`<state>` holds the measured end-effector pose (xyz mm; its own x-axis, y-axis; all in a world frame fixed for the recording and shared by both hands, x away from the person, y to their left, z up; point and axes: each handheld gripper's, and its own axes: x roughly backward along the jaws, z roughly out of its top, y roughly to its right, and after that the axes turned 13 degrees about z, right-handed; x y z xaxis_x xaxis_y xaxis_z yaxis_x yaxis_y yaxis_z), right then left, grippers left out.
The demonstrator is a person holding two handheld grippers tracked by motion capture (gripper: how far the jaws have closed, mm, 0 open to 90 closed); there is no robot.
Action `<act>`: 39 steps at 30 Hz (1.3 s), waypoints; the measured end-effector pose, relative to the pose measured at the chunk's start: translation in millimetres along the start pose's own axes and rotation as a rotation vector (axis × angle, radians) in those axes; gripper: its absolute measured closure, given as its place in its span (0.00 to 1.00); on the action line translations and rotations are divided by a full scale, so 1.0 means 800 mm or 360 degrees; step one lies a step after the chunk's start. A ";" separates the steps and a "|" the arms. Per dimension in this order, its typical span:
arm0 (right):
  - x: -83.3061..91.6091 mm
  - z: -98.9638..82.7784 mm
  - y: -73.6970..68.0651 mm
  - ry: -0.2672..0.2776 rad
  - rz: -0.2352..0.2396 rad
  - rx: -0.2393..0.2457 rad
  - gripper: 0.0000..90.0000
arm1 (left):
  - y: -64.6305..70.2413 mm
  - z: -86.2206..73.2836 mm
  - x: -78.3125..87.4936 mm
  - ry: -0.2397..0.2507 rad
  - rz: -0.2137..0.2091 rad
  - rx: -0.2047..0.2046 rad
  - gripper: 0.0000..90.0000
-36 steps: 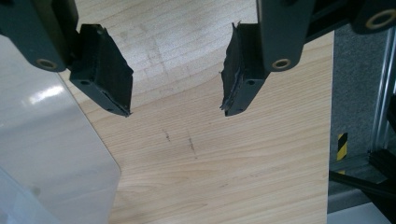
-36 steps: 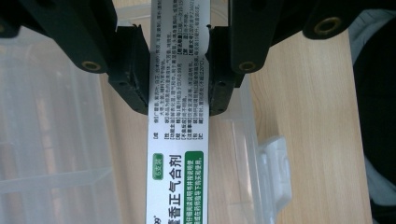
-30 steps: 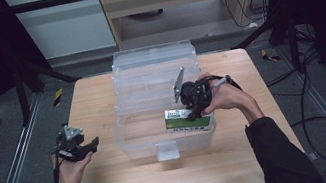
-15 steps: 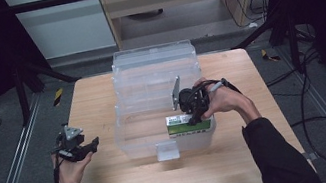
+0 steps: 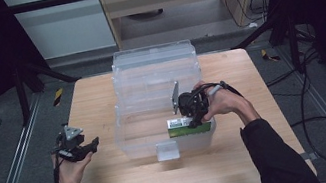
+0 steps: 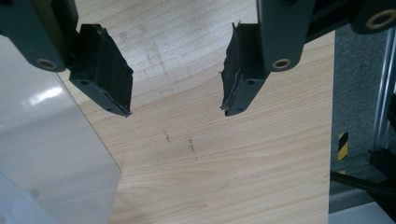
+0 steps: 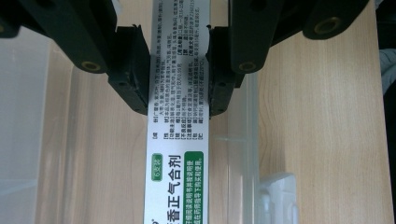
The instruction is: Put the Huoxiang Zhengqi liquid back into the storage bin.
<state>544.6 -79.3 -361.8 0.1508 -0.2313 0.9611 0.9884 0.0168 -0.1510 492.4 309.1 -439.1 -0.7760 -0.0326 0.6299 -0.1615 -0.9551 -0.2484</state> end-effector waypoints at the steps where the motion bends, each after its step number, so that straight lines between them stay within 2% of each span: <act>1: -0.001 -0.001 0.001 0.0000 0.0005 -0.0005 0.71 | 0.000 0.000 0.000 -0.0001 0.0000 0.0001 0.47; 7: -0.012 -0.005 0.001 0.0023 0.0023 -0.0011 0.71 | 0.001 0.000 0.000 -0.0002 0.0000 -0.0004 0.47; 16: -0.025 -0.007 0.003 0.0002 0.0035 -0.0003 0.70 | 0.001 0.000 0.000 -0.0001 -0.0001 -0.0004 0.47; 26: -0.034 -0.009 0.003 0.0013 0.0012 -0.0020 0.69 | 0.002 0.000 0.000 -0.0002 0.0000 -0.0008 0.47; 31: -0.028 -0.009 0.001 0.0031 -0.0003 -0.0055 0.68 | 0.002 0.000 -0.001 -0.0003 0.0000 -0.0009 0.47; 34: -0.017 -0.012 -0.001 0.0097 -0.0018 -0.0094 0.66 | 0.002 0.000 -0.001 -0.0002 0.0000 -0.0009 0.47; 39: 0.002 -0.013 -0.009 0.0196 -0.0078 -0.0092 0.64 | 0.003 0.000 -0.001 -0.0006 -0.0001 -0.0014 0.47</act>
<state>537.2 -90.2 -361.9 0.0951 -0.3482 0.9326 0.9913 -0.0525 -0.1207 492.8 306.6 -440.3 -0.7737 -0.0330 0.6327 -0.1672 -0.9526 -0.2543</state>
